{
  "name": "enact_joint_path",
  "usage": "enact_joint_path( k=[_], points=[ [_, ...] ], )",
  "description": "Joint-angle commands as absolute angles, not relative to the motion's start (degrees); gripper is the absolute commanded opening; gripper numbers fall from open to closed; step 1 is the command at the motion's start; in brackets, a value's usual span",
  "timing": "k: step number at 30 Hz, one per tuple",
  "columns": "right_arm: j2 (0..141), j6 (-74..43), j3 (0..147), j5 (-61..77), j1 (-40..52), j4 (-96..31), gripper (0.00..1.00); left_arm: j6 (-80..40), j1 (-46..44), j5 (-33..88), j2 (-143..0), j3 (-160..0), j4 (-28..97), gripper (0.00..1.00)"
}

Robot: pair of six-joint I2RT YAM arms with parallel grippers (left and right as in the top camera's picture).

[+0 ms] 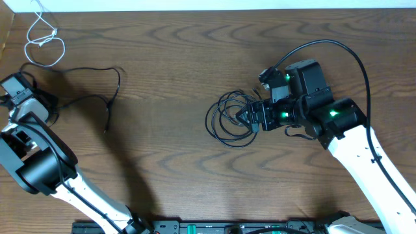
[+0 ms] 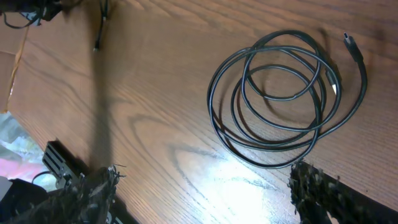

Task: Untangle cables

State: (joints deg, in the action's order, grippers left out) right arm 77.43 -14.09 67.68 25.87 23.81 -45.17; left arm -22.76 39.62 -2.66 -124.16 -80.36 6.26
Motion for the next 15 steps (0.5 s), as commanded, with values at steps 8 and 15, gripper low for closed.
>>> enact_joint_path(
  k=[8,15],
  points=[
    [77.91,-15.44,67.79,26.06,24.12,-44.84,0.88,-23.46,39.70,-0.43,-125.95,-81.36,2.68,0.15],
    [77.91,-15.42,67.79,26.06,24.10,-44.77,0.88,-24.73,41.43,-0.56,-119.35,-82.32,3.53,0.60]
  ],
)
